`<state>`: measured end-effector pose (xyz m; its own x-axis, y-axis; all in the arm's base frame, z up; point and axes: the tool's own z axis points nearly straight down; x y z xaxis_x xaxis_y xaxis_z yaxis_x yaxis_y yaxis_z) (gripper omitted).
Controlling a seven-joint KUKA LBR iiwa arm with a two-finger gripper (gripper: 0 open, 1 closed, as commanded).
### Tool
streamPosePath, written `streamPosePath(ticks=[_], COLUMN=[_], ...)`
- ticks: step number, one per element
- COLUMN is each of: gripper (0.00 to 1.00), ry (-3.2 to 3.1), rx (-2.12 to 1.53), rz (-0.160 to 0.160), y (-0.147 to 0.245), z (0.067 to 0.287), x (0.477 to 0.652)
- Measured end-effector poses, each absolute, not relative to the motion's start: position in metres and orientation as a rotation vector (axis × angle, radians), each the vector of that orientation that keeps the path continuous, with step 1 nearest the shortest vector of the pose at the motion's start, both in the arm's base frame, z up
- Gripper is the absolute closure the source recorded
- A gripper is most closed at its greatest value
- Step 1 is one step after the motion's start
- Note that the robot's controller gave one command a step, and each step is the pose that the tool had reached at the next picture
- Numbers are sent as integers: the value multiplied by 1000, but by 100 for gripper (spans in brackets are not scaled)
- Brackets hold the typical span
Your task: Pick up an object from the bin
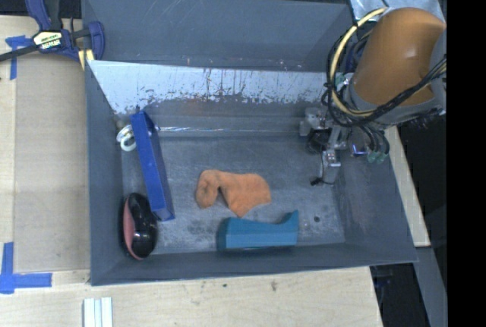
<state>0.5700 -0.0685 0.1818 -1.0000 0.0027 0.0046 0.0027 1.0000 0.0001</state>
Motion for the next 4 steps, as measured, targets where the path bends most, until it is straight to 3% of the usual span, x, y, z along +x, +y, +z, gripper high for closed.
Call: streamPosePath(ticks=[1,2,3,4], gripper=[0,0,0,0], ry=[-3146,-3146,-3135,-3133], rx=[-1,134,233,255], rz=[1,2,0,-4], y=[-68,-19,8,61], z=[187,113,119,115], x=[572,581,588,578])
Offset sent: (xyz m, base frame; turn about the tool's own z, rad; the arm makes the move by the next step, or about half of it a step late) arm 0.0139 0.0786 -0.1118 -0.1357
